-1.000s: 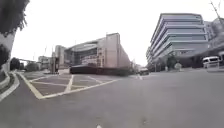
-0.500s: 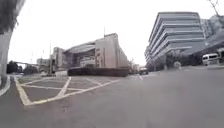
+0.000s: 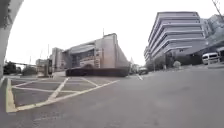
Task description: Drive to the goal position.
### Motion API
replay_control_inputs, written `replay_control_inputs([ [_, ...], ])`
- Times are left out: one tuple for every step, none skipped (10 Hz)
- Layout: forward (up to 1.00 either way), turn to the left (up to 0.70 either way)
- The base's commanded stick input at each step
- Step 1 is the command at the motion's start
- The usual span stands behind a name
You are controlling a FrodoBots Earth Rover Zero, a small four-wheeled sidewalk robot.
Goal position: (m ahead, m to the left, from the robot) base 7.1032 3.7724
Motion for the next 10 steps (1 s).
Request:
replay_control_inputs([
  [0.70, 0.00],
  [0.70, 0.00],
  [0.70, 0.00],
  [0.70, 0.00],
  [0.70, 0.00],
  [0.70, 0.00],
  [0.70, 0.00],
  [0.70, 0.00],
  [0.70, 0.00],
  [0.70, 0.00],
])
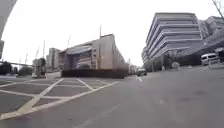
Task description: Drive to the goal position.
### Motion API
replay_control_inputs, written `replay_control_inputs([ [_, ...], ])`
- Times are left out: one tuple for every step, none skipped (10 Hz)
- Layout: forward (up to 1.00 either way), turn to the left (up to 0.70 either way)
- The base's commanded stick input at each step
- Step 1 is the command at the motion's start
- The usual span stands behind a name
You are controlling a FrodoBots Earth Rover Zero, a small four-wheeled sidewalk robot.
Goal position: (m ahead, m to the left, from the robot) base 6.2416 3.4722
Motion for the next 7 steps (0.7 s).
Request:
replay_control_inputs([
  [0.70, 0.00],
  [0.70, 0.00],
  [0.70, 0.00],
  [0.70, 0.00],
  [0.70, 0.00],
  [0.70, 0.00],
  [0.70, -0.01],
])
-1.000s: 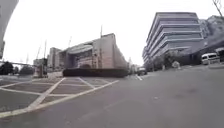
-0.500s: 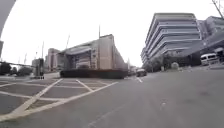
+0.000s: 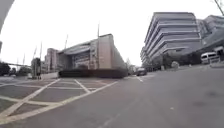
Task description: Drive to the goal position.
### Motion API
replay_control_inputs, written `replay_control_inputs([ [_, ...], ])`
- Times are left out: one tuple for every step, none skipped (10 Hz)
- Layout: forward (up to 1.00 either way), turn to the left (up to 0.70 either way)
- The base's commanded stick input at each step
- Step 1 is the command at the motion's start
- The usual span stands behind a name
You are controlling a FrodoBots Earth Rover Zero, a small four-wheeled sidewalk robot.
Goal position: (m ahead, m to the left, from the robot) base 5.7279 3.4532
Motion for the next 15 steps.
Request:
replay_control_inputs([
  [0.70, -0.14],
  [0.70, -0.14],
  [0.70, -0.14],
  [0.70, -0.14],
  [0.70, -0.14],
  [0.70, -0.14],
  [0.70, 0.00],
  [0.70, 0.00],
  [0.70, 0.00],
  [0.70, 0.00],
  [0.70, 0.00],
  [0.70, 0.00],
  [0.70, 0.00],
  [0.70, 0.00],
  [0.70, 0.00],
])
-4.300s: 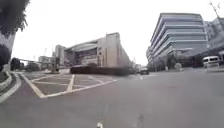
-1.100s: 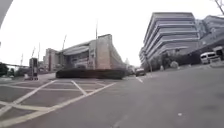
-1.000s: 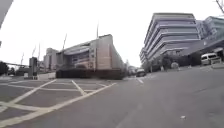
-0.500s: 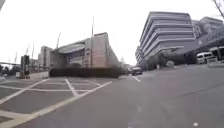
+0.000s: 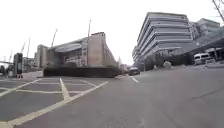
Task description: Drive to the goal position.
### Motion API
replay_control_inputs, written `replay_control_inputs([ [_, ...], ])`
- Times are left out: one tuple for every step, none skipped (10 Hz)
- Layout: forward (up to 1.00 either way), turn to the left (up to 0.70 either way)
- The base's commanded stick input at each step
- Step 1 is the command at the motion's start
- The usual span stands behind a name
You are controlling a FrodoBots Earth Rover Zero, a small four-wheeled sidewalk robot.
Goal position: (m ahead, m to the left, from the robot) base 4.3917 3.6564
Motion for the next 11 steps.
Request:
replay_control_inputs([
  [0.70, 0.00],
  [0.70, 0.00],
  [0.70, 0.00],
  [0.70, 0.00],
  [0.70, 0.00],
  [0.70, 0.00],
  [0.70, 0.00],
  [0.70, 0.00],
  [0.70, 0.00],
  [0.70, 0.00],
  [0.70, 0.00],
])
